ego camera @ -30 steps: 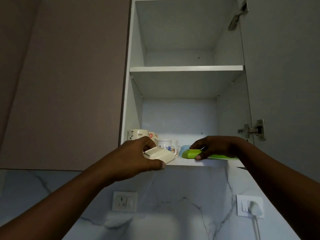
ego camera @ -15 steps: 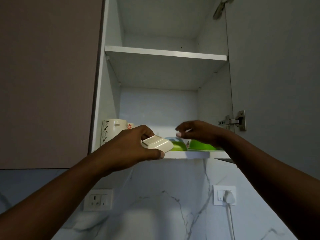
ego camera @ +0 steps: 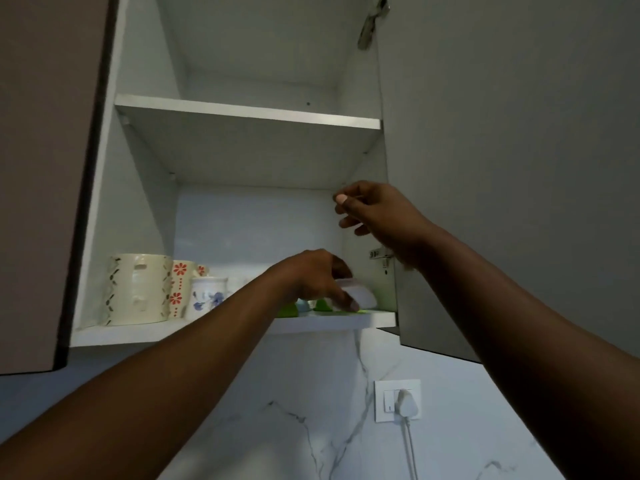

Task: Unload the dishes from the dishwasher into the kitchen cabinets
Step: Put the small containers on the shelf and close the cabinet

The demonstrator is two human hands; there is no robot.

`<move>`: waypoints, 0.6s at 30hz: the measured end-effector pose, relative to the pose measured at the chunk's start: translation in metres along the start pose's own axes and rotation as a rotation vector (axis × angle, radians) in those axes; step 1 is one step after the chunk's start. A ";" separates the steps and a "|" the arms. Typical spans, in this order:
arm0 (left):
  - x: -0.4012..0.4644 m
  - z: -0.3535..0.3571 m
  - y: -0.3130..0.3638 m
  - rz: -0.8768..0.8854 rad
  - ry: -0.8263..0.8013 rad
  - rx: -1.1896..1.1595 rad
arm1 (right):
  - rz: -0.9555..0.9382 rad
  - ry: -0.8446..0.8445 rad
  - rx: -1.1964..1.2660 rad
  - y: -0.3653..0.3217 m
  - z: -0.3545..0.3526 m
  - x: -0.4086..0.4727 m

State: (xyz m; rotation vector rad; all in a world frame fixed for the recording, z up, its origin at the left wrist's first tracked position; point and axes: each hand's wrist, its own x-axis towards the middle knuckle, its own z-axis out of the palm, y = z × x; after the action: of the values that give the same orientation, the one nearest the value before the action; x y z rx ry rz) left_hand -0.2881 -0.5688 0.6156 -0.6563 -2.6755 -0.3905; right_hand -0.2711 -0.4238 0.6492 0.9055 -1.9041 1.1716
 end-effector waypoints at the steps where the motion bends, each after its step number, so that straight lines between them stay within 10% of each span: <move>1: 0.006 0.003 0.000 -0.022 -0.037 0.032 | 0.011 -0.003 -0.003 0.004 -0.002 -0.003; 18: 0.025 0.004 -0.004 -0.062 -0.119 0.072 | 0.034 -0.091 -0.281 0.042 0.009 -0.013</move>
State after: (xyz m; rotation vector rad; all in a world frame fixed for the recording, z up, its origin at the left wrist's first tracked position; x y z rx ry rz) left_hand -0.3116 -0.5614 0.6214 -0.5932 -2.8137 -0.2783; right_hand -0.3017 -0.4148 0.6172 0.7858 -2.0998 0.8657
